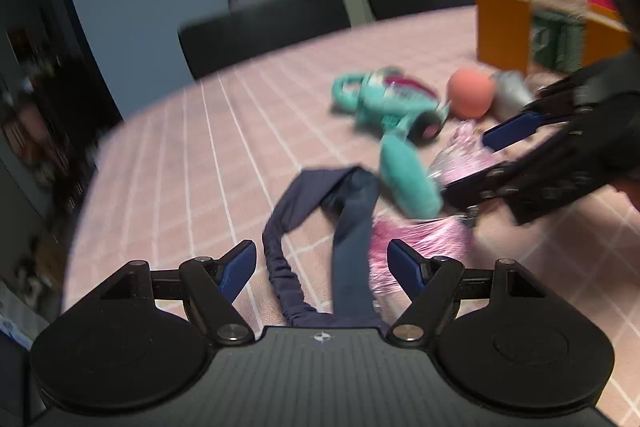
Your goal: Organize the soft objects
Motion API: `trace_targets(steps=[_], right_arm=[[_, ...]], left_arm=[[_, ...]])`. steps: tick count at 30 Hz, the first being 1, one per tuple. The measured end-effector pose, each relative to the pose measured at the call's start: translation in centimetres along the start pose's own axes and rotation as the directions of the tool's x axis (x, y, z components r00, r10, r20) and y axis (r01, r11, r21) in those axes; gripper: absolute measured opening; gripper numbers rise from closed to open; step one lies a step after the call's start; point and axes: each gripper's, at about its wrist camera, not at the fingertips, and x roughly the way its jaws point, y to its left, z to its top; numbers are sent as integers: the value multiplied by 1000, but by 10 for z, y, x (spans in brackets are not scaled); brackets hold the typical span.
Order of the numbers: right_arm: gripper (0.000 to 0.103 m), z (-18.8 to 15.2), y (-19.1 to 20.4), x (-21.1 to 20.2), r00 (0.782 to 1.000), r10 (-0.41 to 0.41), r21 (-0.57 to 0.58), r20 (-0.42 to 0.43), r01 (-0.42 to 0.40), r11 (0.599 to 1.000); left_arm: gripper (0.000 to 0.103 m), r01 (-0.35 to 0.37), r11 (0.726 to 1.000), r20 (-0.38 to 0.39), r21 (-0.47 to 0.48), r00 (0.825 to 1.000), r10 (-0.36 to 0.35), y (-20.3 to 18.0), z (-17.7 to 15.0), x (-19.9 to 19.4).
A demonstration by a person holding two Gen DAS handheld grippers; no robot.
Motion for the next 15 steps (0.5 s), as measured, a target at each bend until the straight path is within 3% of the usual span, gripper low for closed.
trace_targets(steps=[4,6,11,13,15], right_arm=[[64,-3,-10,7,999,31,53,-22,-30,998],[59,-3,-13,6,999,34,68,-14,-33,997],[56,-8,-12,4,1000,30,37,1,-30,999],[54,-10,-10,3,1000,23,23,9,-23,999],[53,-13,-9,0,1000,18,10,14,-18,1000]], left_arm=[[88,54,993,-89,-101,994,-63,21,3,33],[88,84,987,-90,-138,991,-97,27,4,42],[87,86,988,-75,-126,993,-96,23,9,53],[81,96,982,-75,-166,991,-109,26,12,61],[70,96,972,-70,-215,991,-113,30,13,65]])
